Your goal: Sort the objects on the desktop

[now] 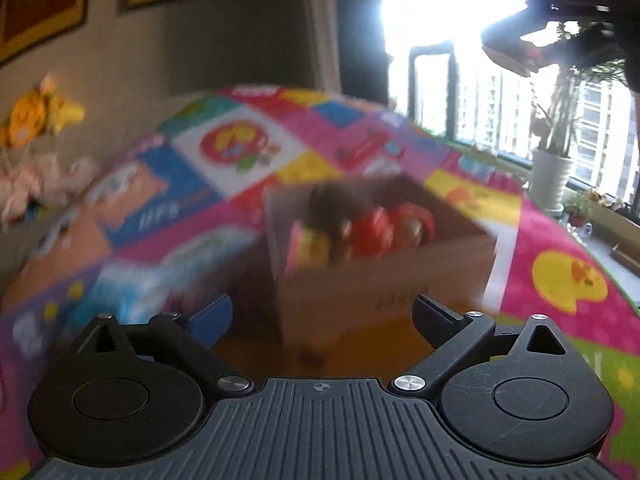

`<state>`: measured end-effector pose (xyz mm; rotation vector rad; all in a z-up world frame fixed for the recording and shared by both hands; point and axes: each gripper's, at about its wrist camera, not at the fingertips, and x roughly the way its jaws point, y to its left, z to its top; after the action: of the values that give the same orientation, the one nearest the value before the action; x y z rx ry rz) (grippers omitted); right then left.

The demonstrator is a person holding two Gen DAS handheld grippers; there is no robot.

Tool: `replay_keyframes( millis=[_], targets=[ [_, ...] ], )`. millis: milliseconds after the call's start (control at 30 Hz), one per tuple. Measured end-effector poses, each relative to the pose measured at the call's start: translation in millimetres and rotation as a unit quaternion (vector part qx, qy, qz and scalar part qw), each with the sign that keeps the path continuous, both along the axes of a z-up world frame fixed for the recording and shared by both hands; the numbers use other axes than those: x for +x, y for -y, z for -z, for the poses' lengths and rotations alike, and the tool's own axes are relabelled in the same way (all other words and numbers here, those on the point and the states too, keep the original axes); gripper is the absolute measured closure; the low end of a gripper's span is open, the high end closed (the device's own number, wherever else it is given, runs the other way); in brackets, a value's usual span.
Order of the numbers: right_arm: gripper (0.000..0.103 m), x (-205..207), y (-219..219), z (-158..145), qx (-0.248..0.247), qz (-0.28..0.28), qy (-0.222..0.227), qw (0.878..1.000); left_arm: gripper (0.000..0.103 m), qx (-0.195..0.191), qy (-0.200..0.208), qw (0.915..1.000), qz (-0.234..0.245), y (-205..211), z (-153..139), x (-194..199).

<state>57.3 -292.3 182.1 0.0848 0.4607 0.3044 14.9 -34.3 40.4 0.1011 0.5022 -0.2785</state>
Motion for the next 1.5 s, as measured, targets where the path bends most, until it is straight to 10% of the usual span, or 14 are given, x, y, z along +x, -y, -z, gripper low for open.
replay_keyframes(
  millis=[300, 500, 933, 1100, 1233, 1333, 1400, 1500],
  targets=[
    [0.033, 108.6, -18.0, 39.5, -0.004, 0.071, -0.053, 0.996, 0.002, -0.005, -0.030, 0.9971, -0.069, -50.1, 12.7, -14.4],
    [0.031, 91.4, -22.8, 53.2, -0.014, 0.057, -0.060, 0.996, 0.002, -0.016, -0.042, 0.9951, -0.088, -66.6, 25.3, -16.3],
    [0.023, 73.2, -174.0, 75.6, -0.115, -0.153, -0.103, 0.976, 0.001, -0.038, -0.084, 0.9777, -0.188, -116.5, 37.0, -39.7],
    [0.033, 105.1, -243.8, 100.6, -0.153, -0.200, -0.171, 0.953, 0.001, -0.054, -0.081, 0.9784, -0.182, -119.8, 37.1, -40.0],
    [0.033, 109.2, -287.5, 133.2, -0.271, -0.199, -0.141, 0.931, 0.001, -0.071, -0.079, 0.9777, -0.181, -123.2, 37.9, -40.2],
    [0.054, 116.7, -296.0, 150.0, -0.292, -0.200, -0.178, 0.918, 0.001, -0.091, -0.082, 0.9759, -0.181, -128.3, 38.7, -40.1],
    [0.073, 115.7, -294.3, 151.9, -0.290, -0.196, -0.185, 0.918, 0.001, -0.096, -0.081, 0.9755, -0.181, -129.4, 38.6, -40.6],
    [0.073, 102.7, -280.7, 137.3, -0.263, -0.196, -0.178, 0.928, 0.001, -0.098, -0.080, 0.9754, -0.180, -129.7, 38.9, -41.0]
  ],
)
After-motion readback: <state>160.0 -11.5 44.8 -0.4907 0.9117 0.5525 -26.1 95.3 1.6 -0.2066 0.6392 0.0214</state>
